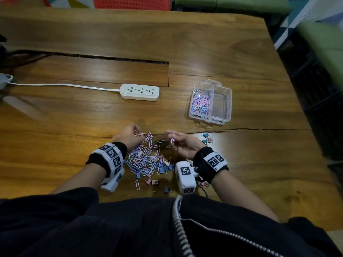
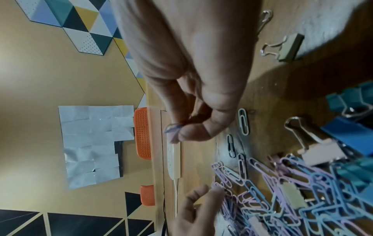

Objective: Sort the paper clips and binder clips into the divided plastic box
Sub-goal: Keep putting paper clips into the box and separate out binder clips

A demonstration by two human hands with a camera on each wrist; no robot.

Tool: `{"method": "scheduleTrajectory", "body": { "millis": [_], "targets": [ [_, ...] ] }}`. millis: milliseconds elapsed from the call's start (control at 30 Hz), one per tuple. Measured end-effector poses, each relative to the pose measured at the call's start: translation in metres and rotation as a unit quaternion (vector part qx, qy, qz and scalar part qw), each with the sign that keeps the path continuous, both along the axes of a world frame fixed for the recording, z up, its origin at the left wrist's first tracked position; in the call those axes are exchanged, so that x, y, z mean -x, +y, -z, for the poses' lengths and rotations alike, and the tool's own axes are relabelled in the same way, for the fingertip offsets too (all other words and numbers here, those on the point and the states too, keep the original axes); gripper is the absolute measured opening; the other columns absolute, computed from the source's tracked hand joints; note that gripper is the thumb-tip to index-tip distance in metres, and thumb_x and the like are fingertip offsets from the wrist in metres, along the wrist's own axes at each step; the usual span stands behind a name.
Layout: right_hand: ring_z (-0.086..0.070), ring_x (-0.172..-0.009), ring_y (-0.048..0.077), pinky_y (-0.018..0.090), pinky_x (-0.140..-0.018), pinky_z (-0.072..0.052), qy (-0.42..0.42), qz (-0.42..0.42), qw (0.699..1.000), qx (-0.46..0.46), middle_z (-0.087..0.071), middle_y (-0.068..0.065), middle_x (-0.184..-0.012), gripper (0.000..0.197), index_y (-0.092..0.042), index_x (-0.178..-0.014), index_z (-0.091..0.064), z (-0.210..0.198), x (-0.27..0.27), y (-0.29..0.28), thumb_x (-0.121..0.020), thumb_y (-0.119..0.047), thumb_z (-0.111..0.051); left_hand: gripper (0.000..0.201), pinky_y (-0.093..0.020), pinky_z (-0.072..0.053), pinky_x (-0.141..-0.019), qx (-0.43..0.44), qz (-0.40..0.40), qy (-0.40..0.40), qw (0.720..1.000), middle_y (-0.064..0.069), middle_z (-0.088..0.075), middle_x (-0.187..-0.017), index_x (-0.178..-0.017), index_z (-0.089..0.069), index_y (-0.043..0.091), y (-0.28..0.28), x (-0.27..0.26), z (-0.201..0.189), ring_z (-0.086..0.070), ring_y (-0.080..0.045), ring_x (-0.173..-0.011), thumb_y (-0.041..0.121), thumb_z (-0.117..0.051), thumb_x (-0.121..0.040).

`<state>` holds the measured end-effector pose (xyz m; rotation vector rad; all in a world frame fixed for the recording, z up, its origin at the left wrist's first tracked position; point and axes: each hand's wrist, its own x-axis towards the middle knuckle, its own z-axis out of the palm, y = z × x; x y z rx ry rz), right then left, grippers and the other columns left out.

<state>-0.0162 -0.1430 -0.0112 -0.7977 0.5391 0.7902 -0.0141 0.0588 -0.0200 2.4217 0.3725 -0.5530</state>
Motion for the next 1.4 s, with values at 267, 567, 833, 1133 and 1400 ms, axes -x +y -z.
{"method": "scheduleTrajectory", "body": {
  "millis": [267, 567, 833, 1133, 1400],
  "targets": [
    [-0.049, -0.051, 0.009, 0.016, -0.042, -0.045, 0.012, -0.032, 0.998, 0.055, -0.051, 0.003, -0.066, 0.032, -0.005, -0.085, -0.057, -0.012, -0.002, 0.009, -0.098, -0.022, -0.033, 0.022, -0.030, -0.046, -0.080, -0.087, 0.068, -0.010, 0.994, -0.007, -0.056, -0.104, -0.086, -0.049, 0.015, -0.001, 0.007, 0.013, -0.048, -0.016, -0.083, 0.037, -0.052, -0.088],
    [-0.047, -0.059, 0.010, 0.016, -0.051, -0.040, -0.160, -0.141, 0.930, 0.300, -0.050, 0.003, -0.070, 0.026, -0.010, -0.075, -0.052, -0.003, -0.006, 0.016, -0.092, 0.005, -0.038, 0.019, -0.020, -0.035, -0.048, 0.161, -0.006, 0.045, 0.986, 0.000, -0.044, -0.074, -0.078, -0.043, 0.017, -0.001, 0.004, 0.000, -0.038, -0.011, -0.058, 0.023, -0.039, -0.096],
    [-0.050, -0.097, 0.020, 0.024, -0.079, -0.043, -0.319, -0.343, 0.704, 0.534, -0.052, 0.005, -0.103, 0.017, -0.011, -0.100, -0.055, 0.010, 0.000, 0.015, -0.085, -0.018, -0.060, 0.024, -0.012, -0.030, -0.030, 0.486, -0.190, 0.091, 0.848, -0.003, -0.046, -0.060, -0.085, -0.044, 0.012, 0.002, 0.002, 0.000, -0.039, -0.006, -0.035, -0.001, -0.023, -0.083],
    [-0.051, -0.095, 0.021, 0.028, -0.078, -0.043, -0.328, -0.350, 0.678, 0.557, -0.053, 0.008, -0.103, 0.009, -0.014, -0.083, -0.047, 0.009, 0.003, 0.015, -0.088, -0.011, -0.054, 0.027, -0.013, -0.030, -0.029, 0.378, -0.111, 0.117, 0.912, 0.001, -0.046, -0.063, -0.074, -0.048, 0.014, -0.009, -0.003, -0.005, -0.039, -0.001, -0.035, 0.024, -0.037, -0.097],
    [-0.048, -0.035, 0.004, 0.013, -0.035, -0.036, -0.104, -0.080, 0.963, 0.235, -0.047, 0.007, -0.067, 0.030, -0.009, -0.076, -0.051, 0.006, 0.003, -0.001, -0.093, 0.005, -0.031, 0.037, -0.026, -0.052, -0.073, 0.174, -0.052, 0.056, 0.982, -0.007, -0.056, -0.099, -0.120, -0.051, 0.003, -0.025, -0.004, -0.009, -0.058, -0.026, -0.085, 0.022, -0.025, -0.101]
  ]
}}
